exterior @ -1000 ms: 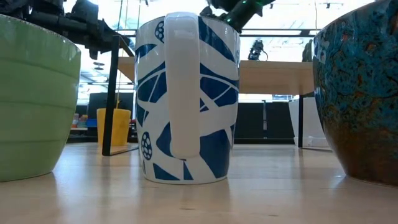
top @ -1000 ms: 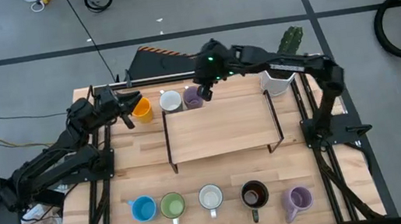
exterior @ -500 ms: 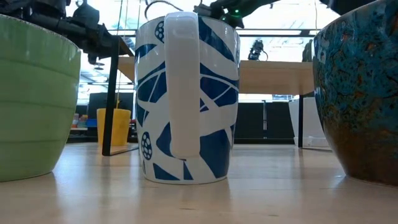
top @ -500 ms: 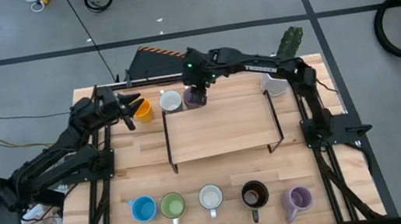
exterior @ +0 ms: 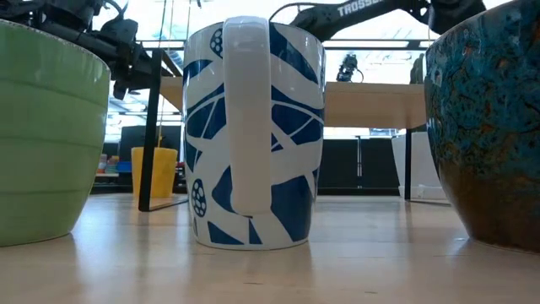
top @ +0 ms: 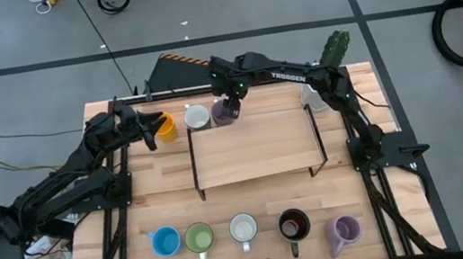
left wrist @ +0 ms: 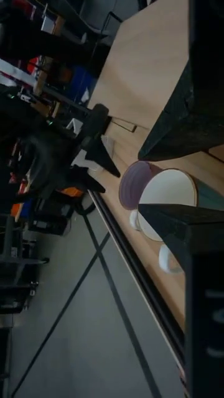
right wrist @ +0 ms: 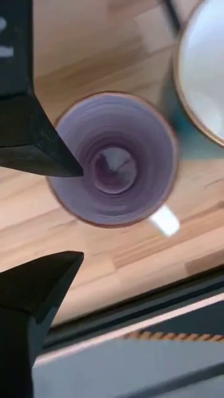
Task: Place coffee mugs
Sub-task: Put the top purple mug on the shelf
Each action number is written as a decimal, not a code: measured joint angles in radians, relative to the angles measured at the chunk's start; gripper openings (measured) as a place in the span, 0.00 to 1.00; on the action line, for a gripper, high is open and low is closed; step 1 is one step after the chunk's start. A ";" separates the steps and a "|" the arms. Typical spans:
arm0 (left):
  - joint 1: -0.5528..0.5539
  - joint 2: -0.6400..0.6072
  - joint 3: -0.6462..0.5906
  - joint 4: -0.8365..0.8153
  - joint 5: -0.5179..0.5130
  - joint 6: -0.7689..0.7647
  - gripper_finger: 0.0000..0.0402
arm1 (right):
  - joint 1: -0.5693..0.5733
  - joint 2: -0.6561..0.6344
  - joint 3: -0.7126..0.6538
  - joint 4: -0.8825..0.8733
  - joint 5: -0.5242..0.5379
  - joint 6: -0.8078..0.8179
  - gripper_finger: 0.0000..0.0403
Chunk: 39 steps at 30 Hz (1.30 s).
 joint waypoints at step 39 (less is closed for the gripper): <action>-0.001 0.000 0.000 -0.004 0.000 -0.136 0.32 | -0.078 0.077 -0.016 0.054 -0.186 0.066 0.21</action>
